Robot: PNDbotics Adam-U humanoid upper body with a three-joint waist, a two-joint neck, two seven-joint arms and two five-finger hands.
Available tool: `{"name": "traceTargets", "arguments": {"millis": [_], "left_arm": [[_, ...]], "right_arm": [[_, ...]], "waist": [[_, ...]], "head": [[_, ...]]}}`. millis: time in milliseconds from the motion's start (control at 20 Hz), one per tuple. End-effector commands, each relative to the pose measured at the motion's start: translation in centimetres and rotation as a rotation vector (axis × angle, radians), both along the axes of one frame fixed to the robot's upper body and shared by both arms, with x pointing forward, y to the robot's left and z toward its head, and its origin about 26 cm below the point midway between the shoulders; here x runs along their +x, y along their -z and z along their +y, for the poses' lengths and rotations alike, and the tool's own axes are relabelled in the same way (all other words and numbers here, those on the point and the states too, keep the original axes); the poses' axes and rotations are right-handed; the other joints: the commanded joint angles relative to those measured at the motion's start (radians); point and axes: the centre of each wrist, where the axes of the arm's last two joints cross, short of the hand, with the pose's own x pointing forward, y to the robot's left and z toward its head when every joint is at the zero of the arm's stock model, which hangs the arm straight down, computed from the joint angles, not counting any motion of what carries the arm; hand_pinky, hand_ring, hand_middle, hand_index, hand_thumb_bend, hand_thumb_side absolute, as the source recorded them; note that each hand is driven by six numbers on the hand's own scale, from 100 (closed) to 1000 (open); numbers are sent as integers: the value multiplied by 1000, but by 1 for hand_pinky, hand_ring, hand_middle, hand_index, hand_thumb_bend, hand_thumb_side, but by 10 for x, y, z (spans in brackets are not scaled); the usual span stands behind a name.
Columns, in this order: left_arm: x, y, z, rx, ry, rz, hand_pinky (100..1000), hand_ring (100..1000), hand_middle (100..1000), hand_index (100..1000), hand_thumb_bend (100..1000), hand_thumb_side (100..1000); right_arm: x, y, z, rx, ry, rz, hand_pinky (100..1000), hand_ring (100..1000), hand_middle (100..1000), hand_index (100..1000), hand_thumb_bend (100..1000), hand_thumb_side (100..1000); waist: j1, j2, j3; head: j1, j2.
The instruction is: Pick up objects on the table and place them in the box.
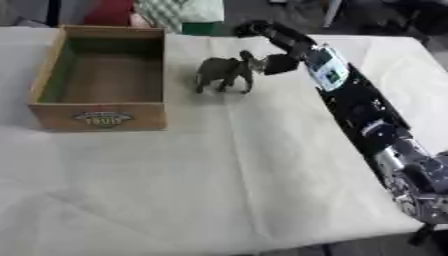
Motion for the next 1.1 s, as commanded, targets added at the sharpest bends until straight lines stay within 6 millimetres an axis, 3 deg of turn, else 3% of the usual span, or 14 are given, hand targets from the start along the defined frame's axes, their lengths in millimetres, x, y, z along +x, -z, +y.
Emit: {"name": "traceTargets", "arguments": {"millis": [50,150,450,650,1100], "left_arm": [[1,-8,-1,9,14,-28,675,690,585,567,100,856],[1,-8,-2,9,15,-27,675,690,585,567,100,856],[1,-8,-3,10,25,-25,675,689,586,566,100,857],[2,-8,-5,8,31,-27,675,688,586,566,100,857],[3,-9,-6,3,40,-30,676,687,584,566,100,856]], "right_arm": [[3,-17,-1,-78,-53,-40,931,892,867,934,100,546],[4,-17,2,-104,-54,-39,932,895,871,936,100,555],[10,-19,19,-172,-24,-87,928,902,878,931,100,447],[13,-13,30,-232,17,-130,928,905,880,929,100,437],[15,-1,31,-307,148,-226,929,914,890,924,100,326]], "waist": [[6,-18,1],[6,-18,1],[10,-17,6],[11,-16,13],[10,-16,24]], "head": [[-7,-6],[-9,-7],[-21,-9],[-29,-12],[-42,-19]]}}
